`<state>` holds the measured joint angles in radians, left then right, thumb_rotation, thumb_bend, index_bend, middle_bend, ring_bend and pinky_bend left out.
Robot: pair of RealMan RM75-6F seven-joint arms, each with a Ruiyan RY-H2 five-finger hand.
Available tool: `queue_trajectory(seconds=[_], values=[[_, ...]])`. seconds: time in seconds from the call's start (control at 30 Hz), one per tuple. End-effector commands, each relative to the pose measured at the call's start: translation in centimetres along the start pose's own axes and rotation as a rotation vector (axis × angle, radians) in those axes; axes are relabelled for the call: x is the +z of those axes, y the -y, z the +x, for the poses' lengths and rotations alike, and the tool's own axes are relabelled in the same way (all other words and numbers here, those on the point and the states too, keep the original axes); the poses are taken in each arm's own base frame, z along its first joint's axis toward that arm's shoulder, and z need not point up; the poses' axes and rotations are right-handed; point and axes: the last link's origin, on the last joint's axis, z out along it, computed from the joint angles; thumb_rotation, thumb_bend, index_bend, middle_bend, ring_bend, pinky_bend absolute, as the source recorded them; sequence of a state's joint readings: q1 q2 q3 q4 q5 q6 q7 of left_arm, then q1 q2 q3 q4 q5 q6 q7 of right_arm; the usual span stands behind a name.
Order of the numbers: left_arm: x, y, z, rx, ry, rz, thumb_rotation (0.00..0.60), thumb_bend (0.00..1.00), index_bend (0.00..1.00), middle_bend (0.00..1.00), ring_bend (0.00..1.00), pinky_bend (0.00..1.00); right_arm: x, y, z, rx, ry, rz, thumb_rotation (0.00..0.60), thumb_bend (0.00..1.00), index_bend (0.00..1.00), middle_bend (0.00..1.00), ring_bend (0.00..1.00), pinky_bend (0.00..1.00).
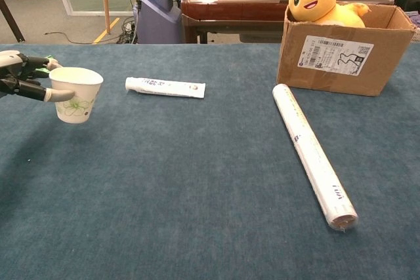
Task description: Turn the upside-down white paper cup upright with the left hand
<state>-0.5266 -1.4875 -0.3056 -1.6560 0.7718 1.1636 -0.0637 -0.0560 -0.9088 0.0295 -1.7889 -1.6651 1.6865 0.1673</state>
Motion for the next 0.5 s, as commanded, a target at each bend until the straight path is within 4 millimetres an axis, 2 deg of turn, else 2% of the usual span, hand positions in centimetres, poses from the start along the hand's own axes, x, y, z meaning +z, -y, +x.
queue_trajectory(seconds=[0.03, 0.5], values=[[0.0, 1.1, -0.1, -0.012, 0.009, -0.012, 0.600, 0.22, 0.37, 0.00, 0.00, 0.00, 0.0, 0.0, 0.0, 0.000, 0.000, 0.001, 0.600, 0.00, 0.12, 0.35, 0.40, 0.60], [-0.2, 3.3, 0.2, -0.003, 0.023, 0.004, 0.600, 0.22, 0.26, 0.00, 0.00, 0.00, 0.0, 0.1, -0.1, -0.001, 0.004, 0.002, 0.600, 0.00, 0.13, 0.35, 0.40, 0.60]])
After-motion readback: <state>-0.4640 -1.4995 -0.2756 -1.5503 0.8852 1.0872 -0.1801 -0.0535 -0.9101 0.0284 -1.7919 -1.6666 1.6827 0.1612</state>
